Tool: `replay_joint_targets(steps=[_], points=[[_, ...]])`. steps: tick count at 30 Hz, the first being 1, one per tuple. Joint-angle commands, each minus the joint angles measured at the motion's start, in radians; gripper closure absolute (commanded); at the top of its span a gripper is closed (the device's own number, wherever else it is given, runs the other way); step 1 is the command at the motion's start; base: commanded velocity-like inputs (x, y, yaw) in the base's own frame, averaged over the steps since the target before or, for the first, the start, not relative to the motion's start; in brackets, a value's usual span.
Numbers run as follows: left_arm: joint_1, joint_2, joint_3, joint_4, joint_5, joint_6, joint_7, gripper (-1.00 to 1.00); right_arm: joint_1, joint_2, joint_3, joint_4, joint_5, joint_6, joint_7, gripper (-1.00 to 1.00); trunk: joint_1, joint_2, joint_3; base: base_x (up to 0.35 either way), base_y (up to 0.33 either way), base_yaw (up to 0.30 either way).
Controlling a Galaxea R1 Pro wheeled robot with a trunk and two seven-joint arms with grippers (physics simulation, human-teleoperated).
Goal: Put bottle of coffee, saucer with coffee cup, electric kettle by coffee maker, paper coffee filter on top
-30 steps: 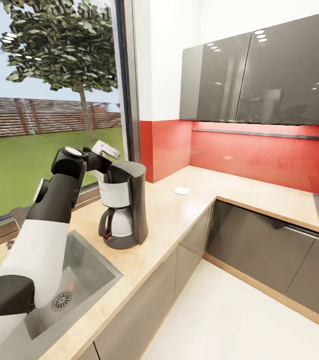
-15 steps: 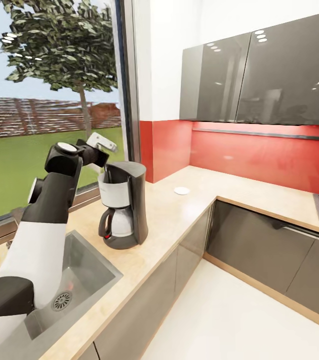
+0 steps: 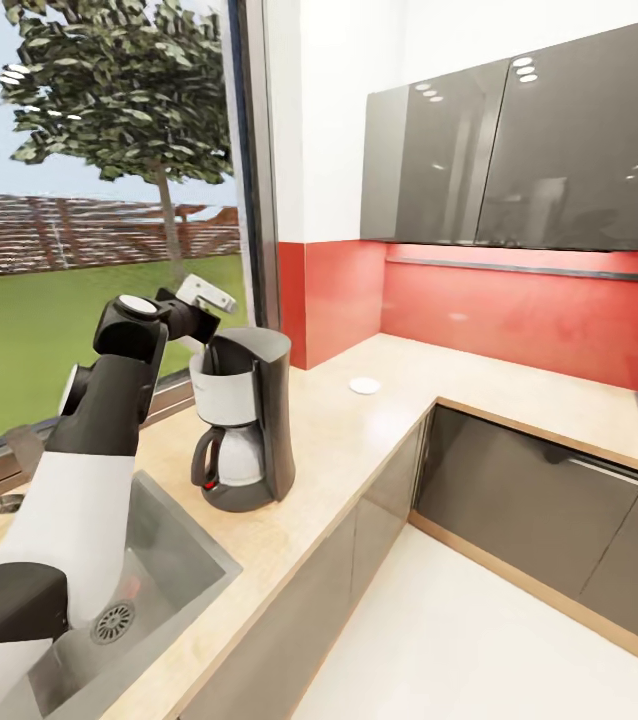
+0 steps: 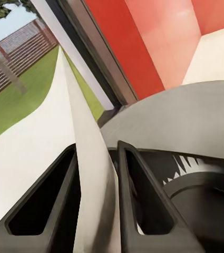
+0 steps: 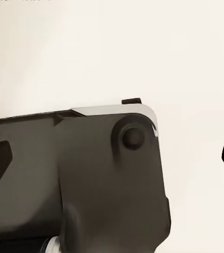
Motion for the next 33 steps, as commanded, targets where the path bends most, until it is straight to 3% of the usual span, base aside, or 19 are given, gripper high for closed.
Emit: replay_joint_targets(steps=[1,15,21,33], points=[[-0.001,0.000,-0.001,-0.001,-0.011,0.002,-0.010,1.00,0.000,0.001,-0.005,-0.001,-0.002,-0.002,0.000,-1.00,0.001,-0.002,-0.002,0.043,0.000,0.000],[0.011,-0.001,-0.002,-0.001,-0.010,0.002,-0.010,1.00,0.000,0.001,-0.005,-0.001,-0.002,-0.002,0.000,-1.00,0.001,-0.002,-0.002,0.135,0.000,0.000],[0.040,-0.022,-0.001,-0.001,-0.011,0.002,-0.011,1.00,0.000,0.001,-0.005,-0.001,-0.002,-0.002,0.000,-1.00,0.001,-0.002,-0.002,0.005,0.000,0.000],[0.057,-0.033,0.000,-0.001,-0.011,0.002,-0.011,1.00,0.000,0.001,-0.005,-0.001,-0.002,-0.002,0.000,-1.00,0.001,-0.002,-0.002,0.000,0.000,0.000]])
